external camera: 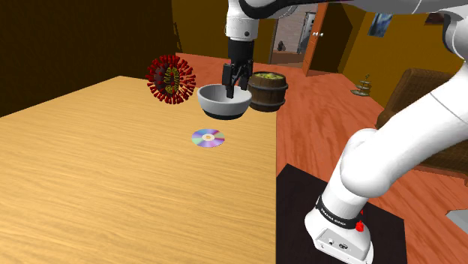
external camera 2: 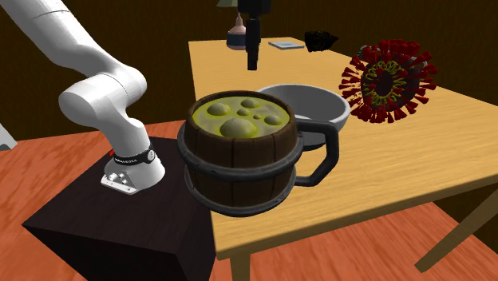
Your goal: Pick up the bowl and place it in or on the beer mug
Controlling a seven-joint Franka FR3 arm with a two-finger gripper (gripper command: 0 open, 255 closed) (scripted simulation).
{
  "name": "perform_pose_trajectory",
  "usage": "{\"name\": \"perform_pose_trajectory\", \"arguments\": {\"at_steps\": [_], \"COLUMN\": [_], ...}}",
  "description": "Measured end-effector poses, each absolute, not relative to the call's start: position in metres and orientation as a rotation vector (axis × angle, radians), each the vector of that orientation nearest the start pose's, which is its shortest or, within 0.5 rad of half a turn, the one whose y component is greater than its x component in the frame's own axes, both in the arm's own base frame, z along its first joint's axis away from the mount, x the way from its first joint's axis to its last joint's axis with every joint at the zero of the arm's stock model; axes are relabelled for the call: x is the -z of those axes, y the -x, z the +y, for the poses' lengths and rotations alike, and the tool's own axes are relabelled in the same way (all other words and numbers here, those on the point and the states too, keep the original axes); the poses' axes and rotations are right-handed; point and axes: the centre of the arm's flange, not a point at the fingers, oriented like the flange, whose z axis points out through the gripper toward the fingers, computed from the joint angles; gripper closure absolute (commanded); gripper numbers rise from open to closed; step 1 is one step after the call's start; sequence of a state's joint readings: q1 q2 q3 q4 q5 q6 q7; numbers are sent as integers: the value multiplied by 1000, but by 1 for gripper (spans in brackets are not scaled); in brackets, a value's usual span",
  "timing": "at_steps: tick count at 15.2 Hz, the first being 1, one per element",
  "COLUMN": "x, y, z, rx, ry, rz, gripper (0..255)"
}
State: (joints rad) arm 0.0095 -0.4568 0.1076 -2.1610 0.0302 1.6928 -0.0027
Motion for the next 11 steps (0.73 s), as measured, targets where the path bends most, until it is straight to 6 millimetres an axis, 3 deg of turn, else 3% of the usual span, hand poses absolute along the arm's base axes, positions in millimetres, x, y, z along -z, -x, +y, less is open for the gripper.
{"name": "perform_pose_trajectory", "arguments": {"at_steps": [8,11], "x": [-534,-521], "y": [-508,-517], "z": [89,91], "rx": [-30,-30], "ry": [3263,3273], "rz": [-164,-164], "gripper": [0,0]}}
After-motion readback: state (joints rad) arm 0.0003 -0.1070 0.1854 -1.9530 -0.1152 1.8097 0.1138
